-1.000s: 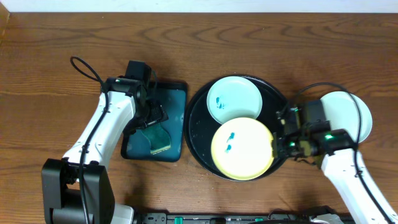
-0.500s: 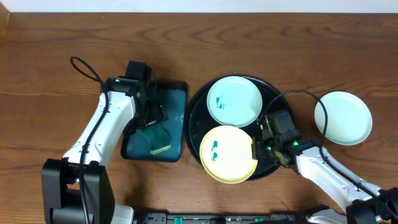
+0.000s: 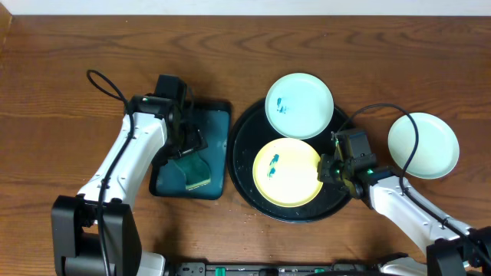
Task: Clean dirty plates on tray and stack at the side
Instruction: 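Drag the yellow plate toward the tray center with the right gripper, then grasp the sponge in the sink tray with the left gripper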
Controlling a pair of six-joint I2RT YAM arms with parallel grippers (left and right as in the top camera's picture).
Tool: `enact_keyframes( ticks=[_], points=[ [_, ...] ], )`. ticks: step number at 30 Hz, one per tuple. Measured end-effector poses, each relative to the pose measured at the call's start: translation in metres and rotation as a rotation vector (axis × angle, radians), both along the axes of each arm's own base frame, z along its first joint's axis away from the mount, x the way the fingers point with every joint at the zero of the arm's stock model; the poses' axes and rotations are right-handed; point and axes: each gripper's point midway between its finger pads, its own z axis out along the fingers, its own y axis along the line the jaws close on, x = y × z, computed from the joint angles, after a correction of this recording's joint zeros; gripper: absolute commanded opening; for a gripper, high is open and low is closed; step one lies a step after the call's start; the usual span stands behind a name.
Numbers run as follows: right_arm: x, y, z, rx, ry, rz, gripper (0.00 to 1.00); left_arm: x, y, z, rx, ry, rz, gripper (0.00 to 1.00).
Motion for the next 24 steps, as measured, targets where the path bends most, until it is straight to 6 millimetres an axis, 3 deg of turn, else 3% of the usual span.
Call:
enact_keyframes(
  ticks=[4,5,6,13,17,20,24],
  points=[
    [-0.002,0.004,0.014,0.015,-0.028,0.047,0.41,0.000,0.000,0.000,0.000,0.000,0.000,0.88],
    [-0.003,0.004,0.021,0.020,-0.047,0.059,0.42,0.000,0.000,0.000,0.000,0.000,0.000,0.88],
    [-0.004,0.005,0.030,0.024,-0.066,0.071,0.43,0.000,0.000,0.000,-0.001,0.001,0.000,0.98],
    [-0.018,0.008,0.091,0.071,-0.233,0.148,0.42,-0.012,0.001,0.000,0.005,0.048,0.000,0.97],
    [-0.036,0.009,0.103,0.101,-0.238,0.184,0.41,-0.012,0.001,-0.007,0.003,0.045,0.026,0.82],
    [-0.046,0.009,0.100,0.104,-0.205,0.197,0.40,-0.013,-0.002,-0.024,0.002,0.026,0.028,0.57],
    [-0.048,0.010,0.096,0.106,-0.183,0.202,0.37,-0.026,-0.012,-0.052,-0.002,0.025,0.013,0.56]
  ],
)
